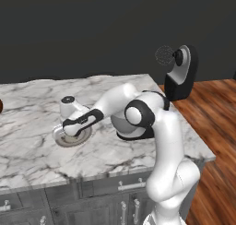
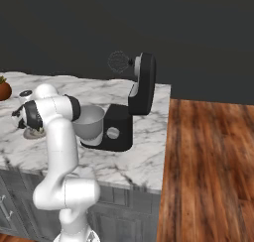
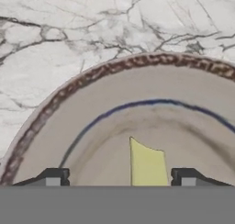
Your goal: Add butter and sugar cubes to the stand mixer bowl and then turn on the stand mixer to begin making frosting.
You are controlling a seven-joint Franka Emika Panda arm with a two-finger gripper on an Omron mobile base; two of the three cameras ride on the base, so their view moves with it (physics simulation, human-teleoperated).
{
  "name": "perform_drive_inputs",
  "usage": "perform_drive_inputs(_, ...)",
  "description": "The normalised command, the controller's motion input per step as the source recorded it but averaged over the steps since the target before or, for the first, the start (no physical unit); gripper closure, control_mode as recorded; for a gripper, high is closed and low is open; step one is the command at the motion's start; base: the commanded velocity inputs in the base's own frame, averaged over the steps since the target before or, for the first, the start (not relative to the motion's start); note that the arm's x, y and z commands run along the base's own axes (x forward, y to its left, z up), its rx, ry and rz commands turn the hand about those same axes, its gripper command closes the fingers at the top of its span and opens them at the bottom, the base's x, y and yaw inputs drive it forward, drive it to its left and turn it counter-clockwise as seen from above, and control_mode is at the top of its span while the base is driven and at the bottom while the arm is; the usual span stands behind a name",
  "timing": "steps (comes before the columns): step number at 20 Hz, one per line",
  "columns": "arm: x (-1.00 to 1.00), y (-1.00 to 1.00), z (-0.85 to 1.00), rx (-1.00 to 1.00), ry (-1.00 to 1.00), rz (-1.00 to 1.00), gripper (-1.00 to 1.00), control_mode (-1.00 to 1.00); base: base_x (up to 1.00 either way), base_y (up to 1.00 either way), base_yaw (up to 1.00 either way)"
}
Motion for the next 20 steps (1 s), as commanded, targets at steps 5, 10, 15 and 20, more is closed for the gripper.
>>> perform_drive_inputs(5, 0.0, -0.02, -0.48, 0.0, 0.01, 0.0, 1.0, -1.0, 0.0, 0.0, 0.0)
perform_drive_inputs(10, 0.0, -0.19, -0.66, 0.0, 0.0, 0.0, 1.0, -1.0, 0.0, 0.0, 0.0)
perform_drive_inputs(15, 0.0, -0.32, -0.66, 0.0, 0.0, 0.0, 1.0, -1.0, 0.0, 0.0, 0.0)
perform_drive_inputs(20, -0.03, -0.58, -0.58, 0.0, 0.02, -0.01, 1.0, -1.0, 0.0, 0.0, 0.0)
